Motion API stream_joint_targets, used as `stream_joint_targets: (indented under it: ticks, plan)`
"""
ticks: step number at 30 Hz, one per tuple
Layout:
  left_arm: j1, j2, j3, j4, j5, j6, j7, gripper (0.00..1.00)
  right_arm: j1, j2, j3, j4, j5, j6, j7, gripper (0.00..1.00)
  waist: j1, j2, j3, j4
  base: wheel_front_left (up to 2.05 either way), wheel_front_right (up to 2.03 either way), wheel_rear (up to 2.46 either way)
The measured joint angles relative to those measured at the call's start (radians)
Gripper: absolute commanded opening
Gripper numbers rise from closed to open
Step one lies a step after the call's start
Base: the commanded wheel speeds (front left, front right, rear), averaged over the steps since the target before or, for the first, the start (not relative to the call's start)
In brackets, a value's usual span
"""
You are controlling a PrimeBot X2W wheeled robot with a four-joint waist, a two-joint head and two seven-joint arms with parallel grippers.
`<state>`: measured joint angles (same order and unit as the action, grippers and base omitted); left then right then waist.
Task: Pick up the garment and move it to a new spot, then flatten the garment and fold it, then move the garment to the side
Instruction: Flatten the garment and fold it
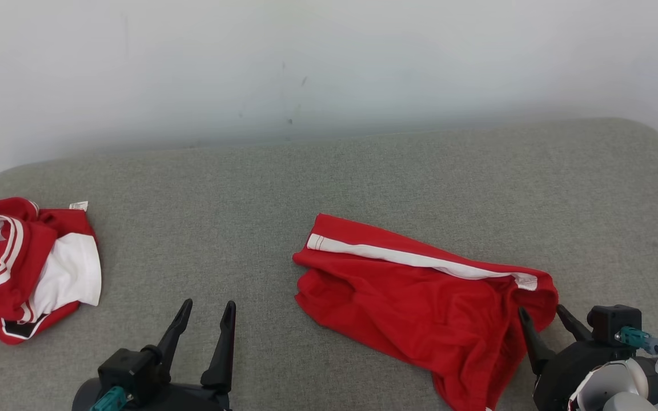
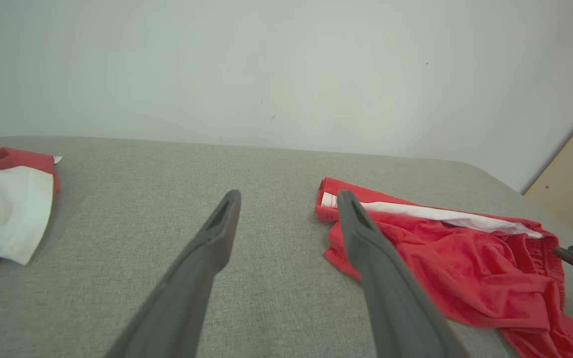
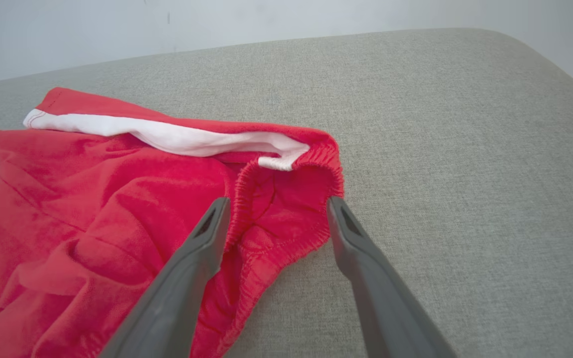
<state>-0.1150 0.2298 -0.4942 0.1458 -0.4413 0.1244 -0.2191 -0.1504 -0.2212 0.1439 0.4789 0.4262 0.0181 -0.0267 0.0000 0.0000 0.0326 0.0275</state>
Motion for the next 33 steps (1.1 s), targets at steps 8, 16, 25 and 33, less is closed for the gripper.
stream_joint_targets:
  ticks: [8, 16, 25, 33]
  plan:
    - [-0.018, -0.005, -0.011, 0.000, 0.002, -0.001, 0.016, 1.00, -0.007, 0.000, -0.005, -0.006, 0.000, -0.002, 0.000, 1.00, 0.0000, 0.0000, 0.007, 0.017, 0.00, 0.00, 0.00]
    - [-0.020, -0.007, -0.012, 0.002, 0.002, -0.001, 0.017, 1.00, -0.065, -0.001, 0.003, 0.038, -0.007, -0.014, 0.013, 1.00, 0.0000, 0.0000, 0.019, 0.049, 0.00, 0.00, 0.00]
    - [-0.023, -0.006, -0.005, 0.004, 0.002, -0.001, 0.018, 1.00, -0.082, -0.014, 0.031, 0.092, -0.049, -0.036, 0.028, 1.00, 0.0000, 0.0000, 0.032, 0.074, 0.00, 0.00, 0.00]
    - [-0.022, -0.006, 0.000, 0.005, 0.002, -0.001, 0.016, 1.00, -0.100, -0.048, 0.045, 0.103, -0.091, -0.054, 0.027, 1.00, 0.0000, 0.0000, 0.037, 0.071, 0.00, 0.00, 0.00]
